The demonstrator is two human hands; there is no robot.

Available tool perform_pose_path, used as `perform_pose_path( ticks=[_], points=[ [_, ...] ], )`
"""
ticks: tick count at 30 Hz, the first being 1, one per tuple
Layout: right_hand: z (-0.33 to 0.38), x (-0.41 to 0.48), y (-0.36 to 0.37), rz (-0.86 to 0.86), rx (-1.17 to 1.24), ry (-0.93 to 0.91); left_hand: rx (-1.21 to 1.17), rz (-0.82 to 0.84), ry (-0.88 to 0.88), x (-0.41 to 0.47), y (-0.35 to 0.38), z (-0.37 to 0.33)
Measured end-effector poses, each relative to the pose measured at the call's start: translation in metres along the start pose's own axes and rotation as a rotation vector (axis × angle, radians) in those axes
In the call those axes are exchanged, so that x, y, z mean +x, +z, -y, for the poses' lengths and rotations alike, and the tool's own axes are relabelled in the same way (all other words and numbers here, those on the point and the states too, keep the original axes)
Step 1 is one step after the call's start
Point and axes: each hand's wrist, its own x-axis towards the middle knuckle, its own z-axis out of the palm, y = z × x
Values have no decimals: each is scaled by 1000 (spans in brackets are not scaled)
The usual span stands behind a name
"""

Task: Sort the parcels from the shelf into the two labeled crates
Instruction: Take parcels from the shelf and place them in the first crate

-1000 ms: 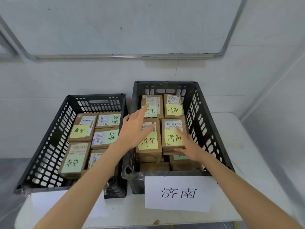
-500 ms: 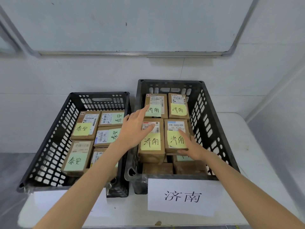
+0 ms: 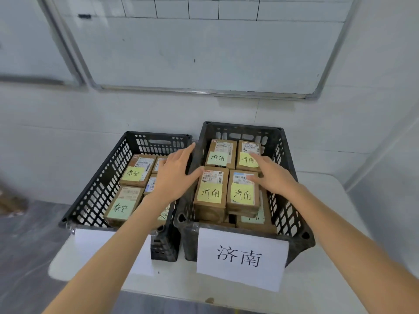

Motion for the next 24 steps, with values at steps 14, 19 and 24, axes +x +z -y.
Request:
perform_pose_path(
  ticks=[14,19,24],
  points=[
    [173,-91,-21,-126,14,-501,204,-274,-368,-180,-126,-5],
    [265,-137,10,-40,61,-747,296,-400,-586,-289,-183,10],
    [360,-207,49,77,93,-971,346,-503,-783,-412,-235,17]
  ],
)
